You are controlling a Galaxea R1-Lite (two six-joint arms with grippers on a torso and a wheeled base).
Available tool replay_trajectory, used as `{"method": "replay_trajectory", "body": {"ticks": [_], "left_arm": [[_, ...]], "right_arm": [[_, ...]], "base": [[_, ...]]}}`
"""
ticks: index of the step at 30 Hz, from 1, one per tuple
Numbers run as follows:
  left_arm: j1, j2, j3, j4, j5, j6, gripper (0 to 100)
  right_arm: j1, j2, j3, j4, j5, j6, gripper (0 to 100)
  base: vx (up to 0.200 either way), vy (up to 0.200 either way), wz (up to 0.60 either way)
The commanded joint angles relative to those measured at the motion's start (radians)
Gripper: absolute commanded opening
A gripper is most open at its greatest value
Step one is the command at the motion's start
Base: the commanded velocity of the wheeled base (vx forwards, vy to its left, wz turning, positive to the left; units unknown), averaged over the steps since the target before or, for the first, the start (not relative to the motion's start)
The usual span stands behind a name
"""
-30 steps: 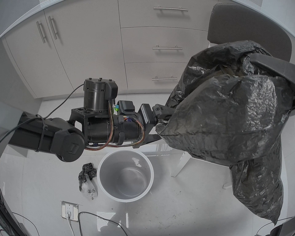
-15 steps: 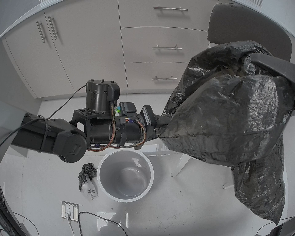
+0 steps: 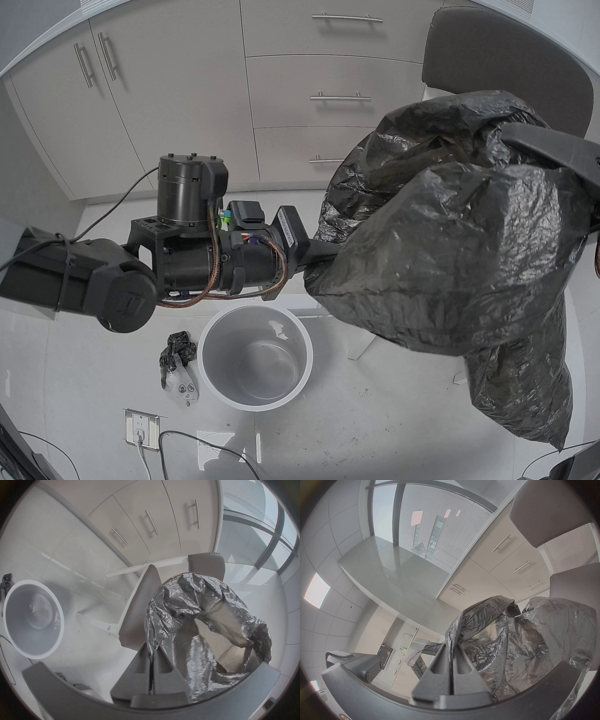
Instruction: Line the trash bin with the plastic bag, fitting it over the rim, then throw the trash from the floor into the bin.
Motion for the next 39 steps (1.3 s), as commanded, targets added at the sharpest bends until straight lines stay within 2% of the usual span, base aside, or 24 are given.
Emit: {"method": "replay_trajectory", "body": {"ticks": [1, 2, 5, 14, 23, 26, 30, 33, 35, 37, 39], "left_arm": [[0.004, -0.149, 0.068, 0.011, 0.100, -0.004, 0], [0.006, -0.183, 0.080, 0.016, 0.129, -0.004, 0], [0.024, -0.272, 0.112, 0.039, 0.137, -0.004, 0], [0.076, -0.586, 0.161, 0.272, 0.143, 0.004, 0], [0.118, -0.714, 0.183, 0.368, 0.143, 0.006, 0], [0.161, -0.749, 0.192, 0.430, 0.143, 0.046, 0], [0.196, -0.795, 0.226, 0.465, 0.145, 0.096, 0], [0.211, -0.804, 0.247, 0.482, 0.143, 0.133, 0], [0.228, -0.803, 0.284, 0.510, 0.146, 0.193, 0], [0.236, -0.801, 0.316, 0.510, 0.157, 0.228, 0], [0.236, -0.794, 0.375, 0.503, 0.212, 0.273, 0]], "right_arm": [[-0.004, 0.034, 0.005, 0.001, -0.010, -0.039, 0], [-0.004, 0.037, 0.005, 0.001, -0.019, -0.059, 0], [-0.002, 0.049, -0.003, 0.001, -0.047, -0.088, 0], [0.013, 0.074, -0.015, -0.001, -0.053, -0.094, 0], [0.030, 0.149, -0.087, 0.022, -0.054, -0.123, 0], [0.047, 0.197, -0.141, 0.076, -0.065, -0.120, 0], [0.102, 0.240, -0.148, 0.071, -0.102, -0.120, 0], [0.125, 0.261, -0.154, 0.071, -0.105, -0.118, 0], [0.142, 0.286, -0.153, 0.071, -0.105, -0.108, 0], [0.150, 0.296, -0.150, 0.071, -0.105, -0.103, 0], [0.156, 0.318, -0.142, 0.071, -0.103, -0.089, 0]], "base": [[0.000, 0.000, 0.00], [0.000, 0.000, 0.00], [0.000, 0.000, 0.00], [0.000, 0.000, 0.00], [0.000, 0.000, 0.00], [0.000, 0.000, 0.00], [0.000, 0.000, 0.00], [0.000, 0.000, 0.00], [0.000, 0.000, 0.00], [0.000, 0.000, 0.00], [0.000, 0.000, 0.00]]}}
